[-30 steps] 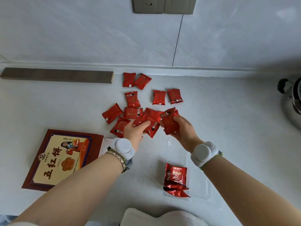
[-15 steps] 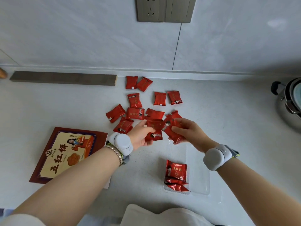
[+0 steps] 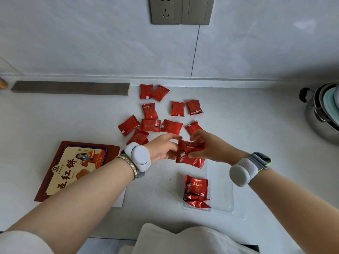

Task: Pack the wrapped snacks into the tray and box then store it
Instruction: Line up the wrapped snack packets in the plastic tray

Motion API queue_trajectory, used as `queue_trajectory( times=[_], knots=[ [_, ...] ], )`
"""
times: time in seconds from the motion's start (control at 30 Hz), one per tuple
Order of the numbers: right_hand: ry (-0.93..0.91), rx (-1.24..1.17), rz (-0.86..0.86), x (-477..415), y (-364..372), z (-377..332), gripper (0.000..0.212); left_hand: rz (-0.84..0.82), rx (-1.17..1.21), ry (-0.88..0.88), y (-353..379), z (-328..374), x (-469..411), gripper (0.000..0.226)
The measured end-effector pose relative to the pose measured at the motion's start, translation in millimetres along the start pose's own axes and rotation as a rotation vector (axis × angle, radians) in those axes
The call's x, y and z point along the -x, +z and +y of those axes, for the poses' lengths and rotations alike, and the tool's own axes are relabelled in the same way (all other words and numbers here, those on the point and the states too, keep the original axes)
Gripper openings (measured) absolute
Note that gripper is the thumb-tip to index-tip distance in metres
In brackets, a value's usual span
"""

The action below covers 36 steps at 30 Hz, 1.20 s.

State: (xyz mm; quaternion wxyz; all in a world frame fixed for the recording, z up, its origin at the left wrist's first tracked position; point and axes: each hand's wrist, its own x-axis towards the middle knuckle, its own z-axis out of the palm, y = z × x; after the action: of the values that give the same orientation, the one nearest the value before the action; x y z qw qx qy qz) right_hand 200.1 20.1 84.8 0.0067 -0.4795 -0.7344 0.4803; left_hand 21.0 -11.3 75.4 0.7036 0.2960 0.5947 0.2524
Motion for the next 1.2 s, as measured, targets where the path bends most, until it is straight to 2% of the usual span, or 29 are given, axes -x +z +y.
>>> queue_trajectory(
  times=[0.07, 0.1, 0.13, 0.2, 0.27, 0.33, 0.43, 0.53, 0.6, 0.7, 0.8, 0.93, 1.0, 1.07, 1.1, 1.13, 1.2],
  knots=[
    [0.054, -0.01, 0.043, 3.6, 1.5, 10.1, 0.046, 0.131, 0.034, -0.083, 5.3, -9.1, -2.1, 0.022],
    [0.075, 0.001, 0.088, 4.5, 2.2, 14.3, 0.046, 0.176, -0.08, -0.164, 5.9, -16.9, -3.2, 0.023],
    [0.094, 0.01, 0.146, 7.3, 3.3, 18.9, 0.041, 0.146, -0.293, -0.269, 7.4, -26.5, -2.8, 0.033],
    [0.126, 0.013, 0.243, 14.0, 7.2, 27.2, 0.032, -0.062, -0.631, -0.435, 14.6, -48.7, 0.4, 0.05],
    [0.146, 0.034, 0.27, 19.2, 13.9, 33.4, 0.032, -0.217, -0.704, -0.478, 23.3, -64.1, 4.2, 0.043],
    [0.154, 0.087, 0.262, 23.6, 21.6, 37.6, 0.036, -0.237, -0.726, -0.404, 30.7, -69.6, 3.1, 0.017],
    [0.192, 0.083, 0.291, 25.9, 28.6, 42.8, 0.039, -0.158, -0.754, -0.271, 33.7, -63.2, -7.9, 0.017],
    [0.262, 0.046, 0.308, 25.6, 31.2, 43.5, 0.038, -0.02, -0.91, -0.036, 29.1, -47.2, -19.0, 0.013],
    [0.276, 0.042, 0.324, 23.7, 31.6, 42.1, 0.039, 0.006, -1.034, 0.074, 23.0, -37.3, -25.1, 0.012],
    [0.275, -0.01, 0.393, 21.5, 30.2, 37.6, 0.037, -0.093, -1.278, 0.094, 17.1, -24.5, -32.4, 0.016],
    [0.298, -0.032, 0.441, 20.9, 29.8, 36.4, 0.036, -0.251, -1.396, -0.01, 11.9, -14.7, -39.2, 0.035],
    [0.357, -0.04, 0.411, 19.9, 37.2, 39.8, 0.03, -0.181, -1.515, 0.068, 15.2, -8.7, -42.4, 0.041],
    [0.359, -0.065, 0.414, 18.4, 41.0, 41.5, 0.03, -0.039, -1.529, 0.241, 20.9, -7.5, -37.7, 0.041],
    [0.359, -0.089, 0.425, 17.2, 42.3, 41.8, 0.03, 0.042, -1.612, 0.517, 25.7, -9.1, -34.1, 0.039],
    [0.364, -0.11, 0.437, 17.4, 42.3, 41.7, 0.031, -0.019, -1.71, 0.64, 28.3, -10.9, -33.4, 0.038],
    [0.368, -0.128, 0.452, 17.6, 42.7, 41.9, 0.032, -0.146, -1.834, 0.711, 31.9, -14.6, -32.8, 0.038],
    [0.382, -0.147, 0.457, 18.2, 43.6, 42.2, 0.033, -0.446, -2.08, 0.689, 37.7, -24.8, -34.9, 0.04]
  ],
)
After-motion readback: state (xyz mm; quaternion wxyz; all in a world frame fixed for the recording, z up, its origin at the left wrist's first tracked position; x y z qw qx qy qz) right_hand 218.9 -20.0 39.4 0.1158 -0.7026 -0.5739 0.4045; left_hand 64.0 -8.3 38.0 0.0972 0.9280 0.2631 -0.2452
